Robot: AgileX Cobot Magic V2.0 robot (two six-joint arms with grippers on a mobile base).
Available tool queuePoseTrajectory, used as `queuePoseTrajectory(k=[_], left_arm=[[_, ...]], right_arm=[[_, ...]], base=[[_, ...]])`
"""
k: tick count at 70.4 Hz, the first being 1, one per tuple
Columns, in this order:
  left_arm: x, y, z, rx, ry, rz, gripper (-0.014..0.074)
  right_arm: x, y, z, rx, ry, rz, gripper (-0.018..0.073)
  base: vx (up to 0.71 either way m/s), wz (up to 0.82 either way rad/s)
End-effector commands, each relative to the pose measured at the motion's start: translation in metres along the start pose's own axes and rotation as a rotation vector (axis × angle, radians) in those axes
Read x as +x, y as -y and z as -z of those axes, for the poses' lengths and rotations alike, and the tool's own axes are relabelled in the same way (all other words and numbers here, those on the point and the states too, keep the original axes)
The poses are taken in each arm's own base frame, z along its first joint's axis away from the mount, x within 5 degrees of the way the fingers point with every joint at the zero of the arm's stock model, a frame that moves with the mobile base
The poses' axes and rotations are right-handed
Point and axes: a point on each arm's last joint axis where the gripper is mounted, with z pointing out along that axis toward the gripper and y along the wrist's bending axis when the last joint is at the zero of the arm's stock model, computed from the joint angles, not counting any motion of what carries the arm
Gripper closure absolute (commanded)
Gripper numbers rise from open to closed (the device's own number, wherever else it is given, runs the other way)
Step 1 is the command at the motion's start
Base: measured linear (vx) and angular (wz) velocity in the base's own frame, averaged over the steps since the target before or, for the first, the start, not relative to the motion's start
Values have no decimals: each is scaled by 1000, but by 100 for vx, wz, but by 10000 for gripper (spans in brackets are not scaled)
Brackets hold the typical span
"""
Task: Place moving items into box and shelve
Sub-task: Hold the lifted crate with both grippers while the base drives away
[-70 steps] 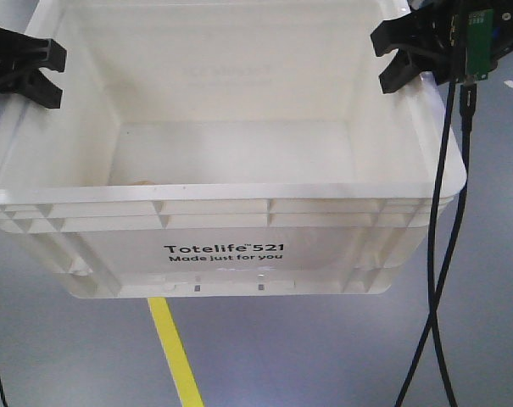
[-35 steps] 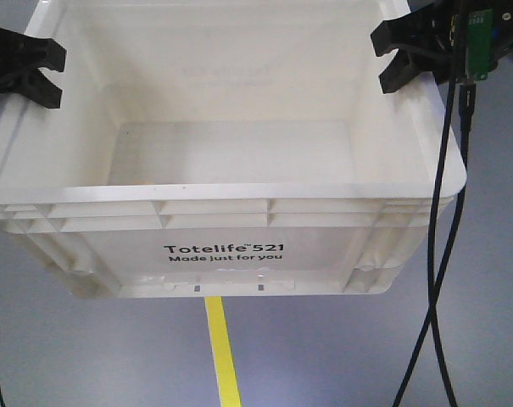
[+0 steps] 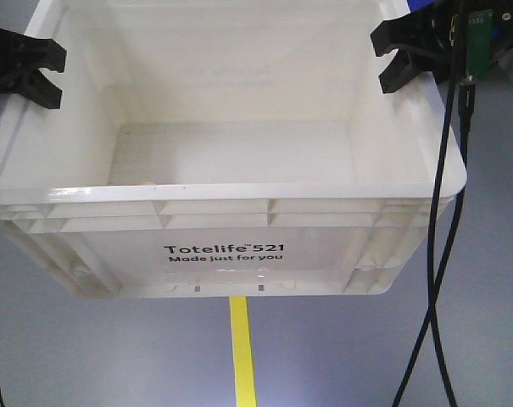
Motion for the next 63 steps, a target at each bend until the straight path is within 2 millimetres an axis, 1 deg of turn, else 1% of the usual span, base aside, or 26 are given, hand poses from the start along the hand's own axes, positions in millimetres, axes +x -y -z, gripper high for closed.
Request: queuePoseTrajectory(k=[1, 28, 63], left_arm=[[-11, 14, 30, 86, 194, 0, 613], [-11, 14, 30, 86, 194, 0, 613], [-11, 14, 30, 86, 194, 0, 613]], right_arm=[[0, -15, 34, -84, 120, 39, 571], [0, -15, 34, -84, 120, 39, 571], [0, -15, 34, -85, 120, 39, 571]], base=[[44, 15], [49, 16], [56, 15]])
